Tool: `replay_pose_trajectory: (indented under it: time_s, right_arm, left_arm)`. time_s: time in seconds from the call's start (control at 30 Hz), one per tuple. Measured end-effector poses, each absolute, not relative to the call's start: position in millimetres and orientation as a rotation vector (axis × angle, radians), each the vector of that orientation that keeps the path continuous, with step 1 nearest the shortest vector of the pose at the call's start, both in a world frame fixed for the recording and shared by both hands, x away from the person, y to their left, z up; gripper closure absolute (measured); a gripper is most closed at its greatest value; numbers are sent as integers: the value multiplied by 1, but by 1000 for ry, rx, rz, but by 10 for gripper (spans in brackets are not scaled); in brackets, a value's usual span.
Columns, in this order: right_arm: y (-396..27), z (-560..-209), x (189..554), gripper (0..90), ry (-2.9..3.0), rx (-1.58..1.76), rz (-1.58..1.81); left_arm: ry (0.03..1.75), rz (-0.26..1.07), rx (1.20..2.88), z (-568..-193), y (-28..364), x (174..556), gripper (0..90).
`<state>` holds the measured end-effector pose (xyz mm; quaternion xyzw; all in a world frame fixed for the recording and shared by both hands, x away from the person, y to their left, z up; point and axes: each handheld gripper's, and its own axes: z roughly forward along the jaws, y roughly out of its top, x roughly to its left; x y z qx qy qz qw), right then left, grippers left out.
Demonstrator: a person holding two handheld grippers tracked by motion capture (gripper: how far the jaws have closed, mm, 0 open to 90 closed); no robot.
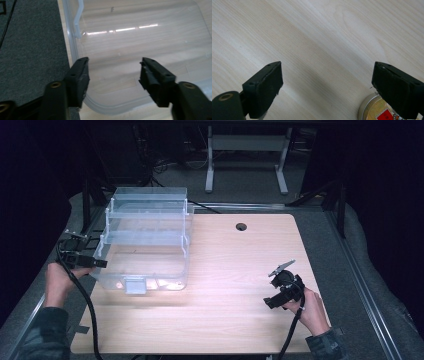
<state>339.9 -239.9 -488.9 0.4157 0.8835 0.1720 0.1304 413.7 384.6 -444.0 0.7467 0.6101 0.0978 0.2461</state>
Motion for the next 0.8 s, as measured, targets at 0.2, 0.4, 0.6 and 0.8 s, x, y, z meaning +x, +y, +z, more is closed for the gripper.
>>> replay_pose_trajectory:
  time_s: [0.2,0.4,0.6,0.8]
  right_arm:
    - [-239,-487,339,106,2568,1202,498]
    - [-243,-488,337,108,2569,1209,490]
    - [-243,-489,336,112,2562,1210,494]
    - [-243,-491,337,119,2578,1208,484]
  left_arm:
    - [1717,260,1991,-447,388,428,527]
    - [1722,333,1994,-434,388,427,491]
    - [1794,322,1989,-440,397,433,497]
    - [1836,259,1949,-459,404,440,575]
